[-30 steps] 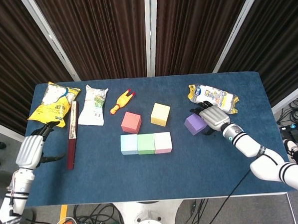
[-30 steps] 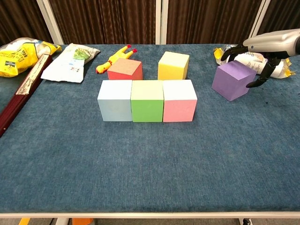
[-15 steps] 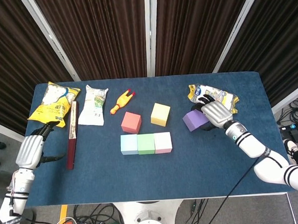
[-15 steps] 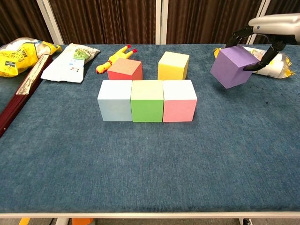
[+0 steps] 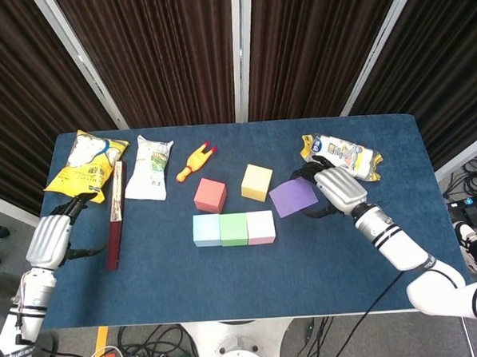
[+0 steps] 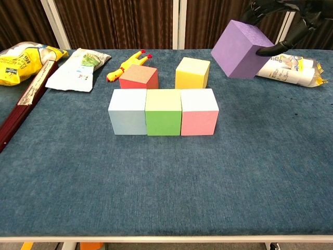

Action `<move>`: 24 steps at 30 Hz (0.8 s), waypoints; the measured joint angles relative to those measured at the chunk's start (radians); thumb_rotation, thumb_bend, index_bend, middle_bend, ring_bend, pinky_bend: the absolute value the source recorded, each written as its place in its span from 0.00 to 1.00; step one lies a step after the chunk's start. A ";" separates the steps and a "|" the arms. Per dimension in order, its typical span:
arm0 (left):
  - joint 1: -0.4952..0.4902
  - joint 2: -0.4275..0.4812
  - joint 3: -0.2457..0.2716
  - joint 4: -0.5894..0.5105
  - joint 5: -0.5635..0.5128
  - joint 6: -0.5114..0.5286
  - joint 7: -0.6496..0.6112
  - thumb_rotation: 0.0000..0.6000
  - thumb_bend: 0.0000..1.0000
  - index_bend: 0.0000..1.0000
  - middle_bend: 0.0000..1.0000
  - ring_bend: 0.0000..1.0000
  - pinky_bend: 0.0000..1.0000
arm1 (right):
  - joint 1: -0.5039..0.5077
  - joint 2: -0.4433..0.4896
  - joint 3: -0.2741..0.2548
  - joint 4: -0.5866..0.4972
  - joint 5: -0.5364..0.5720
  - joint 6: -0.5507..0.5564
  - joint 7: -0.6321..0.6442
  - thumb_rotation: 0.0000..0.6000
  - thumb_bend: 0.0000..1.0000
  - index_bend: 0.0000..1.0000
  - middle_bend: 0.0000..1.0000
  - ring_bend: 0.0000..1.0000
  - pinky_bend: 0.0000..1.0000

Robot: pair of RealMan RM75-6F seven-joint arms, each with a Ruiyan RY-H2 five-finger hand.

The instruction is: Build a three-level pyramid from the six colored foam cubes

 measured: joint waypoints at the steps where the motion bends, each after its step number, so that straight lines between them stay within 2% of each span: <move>1: 0.000 0.000 0.000 0.000 0.000 0.000 0.000 1.00 0.07 0.17 0.17 0.25 0.28 | 0.002 0.004 0.005 -0.019 0.020 -0.006 -0.010 1.00 0.29 0.45 0.48 0.15 0.00; 12: 0.003 -0.001 0.004 0.001 0.004 0.003 -0.005 1.00 0.07 0.17 0.17 0.25 0.28 | 0.083 -0.019 0.041 -0.140 0.295 -0.078 -0.195 1.00 0.29 0.45 0.49 0.15 0.00; 24: 0.004 -0.007 0.007 0.012 0.002 -0.001 -0.014 1.00 0.07 0.17 0.17 0.25 0.28 | 0.188 -0.069 0.038 -0.186 0.485 -0.096 -0.344 1.00 0.29 0.43 0.49 0.15 0.00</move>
